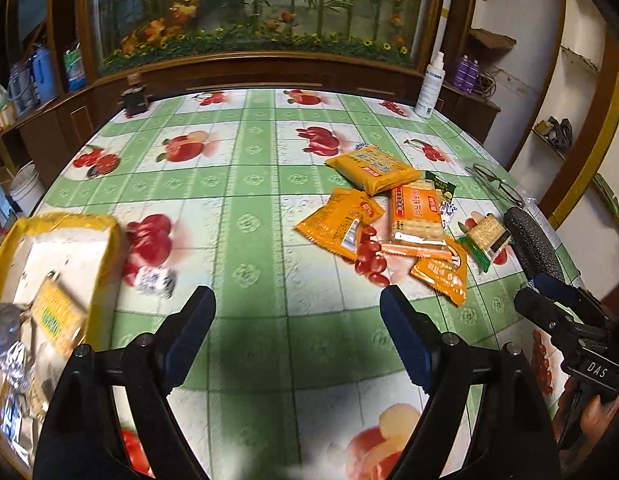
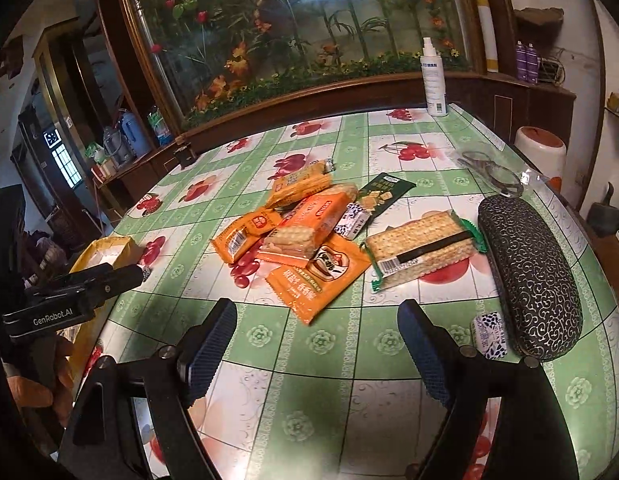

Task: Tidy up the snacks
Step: 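Move both tools back to the snack pile, then grasp the orange snack bag with the left tool while the right tool grasps the black-banded cracker pack, then carry the orange bag and cracker pack toward the tray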

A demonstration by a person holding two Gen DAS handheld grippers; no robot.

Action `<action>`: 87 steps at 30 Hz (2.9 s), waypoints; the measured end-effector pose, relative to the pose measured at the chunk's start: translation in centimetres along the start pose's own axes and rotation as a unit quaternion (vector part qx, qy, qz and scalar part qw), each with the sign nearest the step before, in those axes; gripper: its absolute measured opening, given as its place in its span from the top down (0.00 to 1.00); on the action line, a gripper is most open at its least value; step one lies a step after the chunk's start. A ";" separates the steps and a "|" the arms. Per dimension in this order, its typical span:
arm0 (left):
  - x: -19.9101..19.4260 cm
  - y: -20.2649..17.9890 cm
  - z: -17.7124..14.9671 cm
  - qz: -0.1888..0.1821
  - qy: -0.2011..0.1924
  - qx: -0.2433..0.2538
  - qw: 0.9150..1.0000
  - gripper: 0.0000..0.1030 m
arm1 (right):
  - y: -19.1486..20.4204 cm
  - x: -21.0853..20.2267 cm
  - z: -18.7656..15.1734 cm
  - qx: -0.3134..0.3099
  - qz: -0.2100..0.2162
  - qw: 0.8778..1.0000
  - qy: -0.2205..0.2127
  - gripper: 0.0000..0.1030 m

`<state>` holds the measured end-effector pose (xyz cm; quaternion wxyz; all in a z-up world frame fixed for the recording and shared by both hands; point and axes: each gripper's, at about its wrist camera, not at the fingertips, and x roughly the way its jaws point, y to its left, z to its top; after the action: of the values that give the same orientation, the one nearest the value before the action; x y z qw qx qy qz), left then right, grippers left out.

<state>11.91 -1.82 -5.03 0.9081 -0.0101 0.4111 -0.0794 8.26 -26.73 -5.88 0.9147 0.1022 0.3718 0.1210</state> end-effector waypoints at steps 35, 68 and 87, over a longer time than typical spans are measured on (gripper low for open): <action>13.2 -3.9 5.4 -0.010 0.072 0.118 0.990 0.05 | -4.0 10.3 4.5 -0.167 -0.092 0.977 0.100 0.00; 5.1 -0.5 2.0 -0.072 0.026 0.056 0.996 0.64 | -1.7 2.4 2.7 -0.062 0.038 0.997 0.030 0.15; -5.1 6.7 -3.0 0.015 -0.016 -0.010 1.000 0.64 | 7.8 -0.7 0.9 -0.104 0.101 0.989 0.013 0.15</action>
<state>7.29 5.75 -3.81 0.9156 -0.0140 0.3973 -0.0612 7.29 -19.62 -2.63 0.8984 0.0419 0.3569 0.2526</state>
